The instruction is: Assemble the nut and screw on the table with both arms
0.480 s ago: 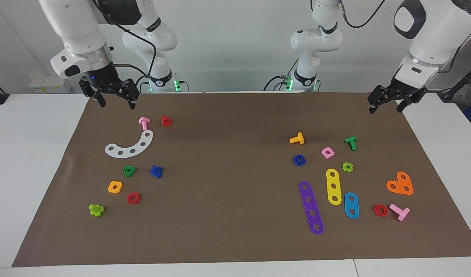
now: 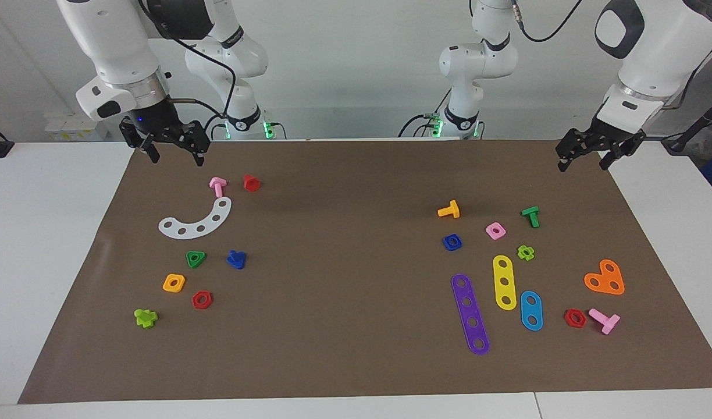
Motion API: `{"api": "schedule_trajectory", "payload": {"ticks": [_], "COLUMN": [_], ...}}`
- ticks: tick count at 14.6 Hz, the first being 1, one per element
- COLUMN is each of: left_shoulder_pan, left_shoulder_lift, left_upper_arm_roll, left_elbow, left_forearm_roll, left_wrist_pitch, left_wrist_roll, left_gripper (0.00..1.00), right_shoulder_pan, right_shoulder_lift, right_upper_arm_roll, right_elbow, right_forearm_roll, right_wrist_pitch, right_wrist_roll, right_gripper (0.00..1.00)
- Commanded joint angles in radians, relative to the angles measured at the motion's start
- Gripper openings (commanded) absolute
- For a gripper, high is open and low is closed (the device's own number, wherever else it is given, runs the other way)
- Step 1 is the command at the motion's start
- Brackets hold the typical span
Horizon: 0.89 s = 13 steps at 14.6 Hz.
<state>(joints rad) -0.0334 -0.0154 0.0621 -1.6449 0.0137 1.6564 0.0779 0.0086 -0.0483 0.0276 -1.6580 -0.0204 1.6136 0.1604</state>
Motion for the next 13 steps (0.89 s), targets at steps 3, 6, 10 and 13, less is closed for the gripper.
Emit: {"api": "schedule_trajectory", "payload": {"ticks": [3,6,10,13], "left_shoulder_pan": [-0.005,-0.026,-0.097,-0.164], "left_shoulder_lift": [-0.034,-0.035,-0.015,0.020], "left_upper_arm_roll": [-0.001,-0.002,-0.001,-0.001], "left_elbow": [-0.049,-0.085,-0.162,-0.239], "left_forearm_roll": [0.006,-0.010,-0.031,-0.031], "left_wrist_pitch": [0.048,0.078,0.184,0.288], "left_wrist_roll": [-0.004,-0.007,-0.165,-0.324], "left_gripper": [1.00,1.00,1.00,1.00], "right_shoulder_pan": [-0.029,-0.032,-0.027,-0.019], "right_shoulder_lift": [-0.028,-0.013,-0.005,0.059], "right_upper_arm_roll": [0.006,0.006,0.008,0.008], "right_elbow": [-0.037,-0.045,-0.157,-0.206], "right_forearm_roll": [0.014,0.008,0.010,0.010], "right_wrist_pitch": [0.002,0.047,0.201,0.323], "right_wrist_roll": [-0.019,-0.021,-0.032,-0.032], "right_gripper": [1.00,0.99,0.97,0.97]}}
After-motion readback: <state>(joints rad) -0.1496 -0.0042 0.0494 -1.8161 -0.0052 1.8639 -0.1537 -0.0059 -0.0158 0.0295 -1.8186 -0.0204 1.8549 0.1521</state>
